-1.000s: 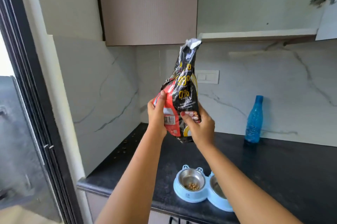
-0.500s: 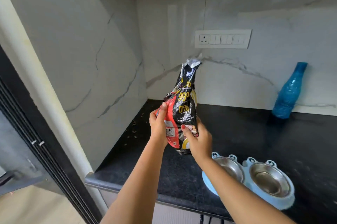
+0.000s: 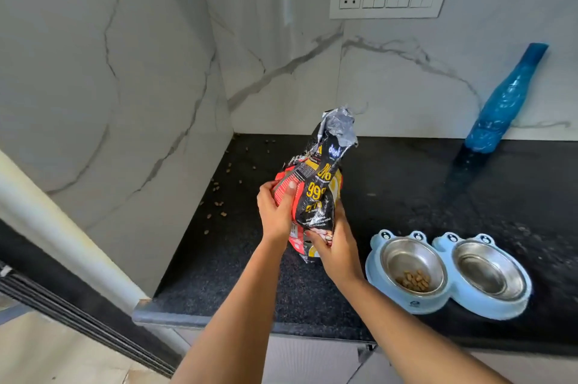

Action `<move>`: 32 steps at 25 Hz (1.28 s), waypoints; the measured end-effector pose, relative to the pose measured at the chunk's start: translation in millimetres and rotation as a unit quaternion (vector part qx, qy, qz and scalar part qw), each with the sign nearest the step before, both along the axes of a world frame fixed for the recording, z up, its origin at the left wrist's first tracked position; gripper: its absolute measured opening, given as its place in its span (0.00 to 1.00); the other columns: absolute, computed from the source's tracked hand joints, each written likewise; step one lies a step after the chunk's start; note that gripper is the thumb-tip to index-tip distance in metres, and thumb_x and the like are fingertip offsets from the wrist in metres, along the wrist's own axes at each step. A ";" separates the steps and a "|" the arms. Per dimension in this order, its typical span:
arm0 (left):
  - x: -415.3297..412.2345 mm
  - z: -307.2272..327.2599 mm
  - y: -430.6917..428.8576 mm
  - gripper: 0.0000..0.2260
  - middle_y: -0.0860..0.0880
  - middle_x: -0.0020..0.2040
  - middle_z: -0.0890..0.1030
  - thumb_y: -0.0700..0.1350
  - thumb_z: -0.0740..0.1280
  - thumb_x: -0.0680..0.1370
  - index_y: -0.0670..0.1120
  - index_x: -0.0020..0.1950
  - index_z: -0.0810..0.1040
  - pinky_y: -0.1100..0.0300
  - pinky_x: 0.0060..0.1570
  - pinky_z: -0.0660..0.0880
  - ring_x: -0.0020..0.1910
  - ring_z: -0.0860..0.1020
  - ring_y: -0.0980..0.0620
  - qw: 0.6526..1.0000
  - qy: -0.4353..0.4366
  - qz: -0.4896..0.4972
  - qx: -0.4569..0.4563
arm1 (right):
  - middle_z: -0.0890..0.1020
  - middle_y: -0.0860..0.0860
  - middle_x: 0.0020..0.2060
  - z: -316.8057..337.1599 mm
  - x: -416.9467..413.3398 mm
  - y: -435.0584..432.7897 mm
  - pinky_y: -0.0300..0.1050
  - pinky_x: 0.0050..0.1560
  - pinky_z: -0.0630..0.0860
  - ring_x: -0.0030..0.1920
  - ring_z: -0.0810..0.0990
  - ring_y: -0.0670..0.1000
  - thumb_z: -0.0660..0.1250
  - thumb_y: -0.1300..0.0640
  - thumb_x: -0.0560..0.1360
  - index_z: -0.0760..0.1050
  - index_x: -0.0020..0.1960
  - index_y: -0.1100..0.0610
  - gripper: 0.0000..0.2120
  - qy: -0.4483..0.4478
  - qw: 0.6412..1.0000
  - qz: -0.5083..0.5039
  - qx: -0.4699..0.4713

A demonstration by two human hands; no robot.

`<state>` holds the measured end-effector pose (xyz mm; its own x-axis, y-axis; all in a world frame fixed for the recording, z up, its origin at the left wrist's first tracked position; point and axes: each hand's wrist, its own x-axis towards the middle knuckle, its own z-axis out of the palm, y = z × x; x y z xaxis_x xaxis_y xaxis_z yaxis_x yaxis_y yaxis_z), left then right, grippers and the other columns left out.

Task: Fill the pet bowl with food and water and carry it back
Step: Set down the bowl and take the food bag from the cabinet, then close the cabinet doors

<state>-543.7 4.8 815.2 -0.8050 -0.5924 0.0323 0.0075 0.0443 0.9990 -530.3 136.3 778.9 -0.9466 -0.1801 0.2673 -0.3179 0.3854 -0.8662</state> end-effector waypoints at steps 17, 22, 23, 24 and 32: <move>32.6 -19.3 61.1 0.20 0.40 0.67 0.73 0.52 0.55 0.81 0.43 0.69 0.69 0.47 0.65 0.68 0.65 0.72 0.39 0.967 -0.082 0.187 0.152 | 0.64 0.53 0.75 47.9 8.5 50.6 0.45 0.71 0.62 0.74 0.63 0.52 0.75 0.48 0.69 0.52 0.78 0.52 0.46 -0.092 0.992 0.024 0.087; 54.4 10.7 160.0 0.25 0.35 0.68 0.71 0.49 0.65 0.78 0.39 0.71 0.66 0.41 0.65 0.67 0.65 0.70 0.33 0.960 -0.190 0.117 0.167 | 0.69 0.50 0.72 99.7 10.5 124.1 0.49 0.71 0.65 0.72 0.66 0.52 0.72 0.51 0.73 0.69 0.71 0.50 0.28 -0.080 0.996 -0.027 -0.013; 48.4 30.3 181.9 0.27 0.35 0.71 0.68 0.48 0.64 0.78 0.40 0.74 0.63 0.42 0.67 0.65 0.68 0.68 0.34 0.963 -0.184 0.087 0.177 | 0.70 0.49 0.71 115.3 7.2 143.4 0.47 0.71 0.65 0.71 0.68 0.51 0.72 0.51 0.73 0.71 0.69 0.50 0.26 -0.063 0.996 -0.045 -0.040; 41.6 54.7 205.7 0.28 0.37 0.73 0.65 0.48 0.64 0.79 0.42 0.75 0.60 0.44 0.69 0.64 0.70 0.66 0.36 0.966 -0.163 0.046 0.193 | 0.72 0.49 0.69 133.7 3.9 165.0 0.45 0.70 0.66 0.70 0.69 0.49 0.72 0.51 0.73 0.73 0.67 0.51 0.24 -0.041 0.994 -0.065 -0.072; 33.1 312.1 418.9 0.21 0.48 0.75 0.63 0.48 0.60 0.81 0.49 0.74 0.65 0.59 0.64 0.62 0.72 0.64 0.48 0.939 0.131 -0.307 0.082 | 0.71 0.51 0.69 333.2 -0.6 372.8 0.41 0.63 0.67 0.63 0.69 0.42 0.71 0.55 0.73 0.66 0.72 0.52 0.29 0.173 0.895 -0.239 -0.334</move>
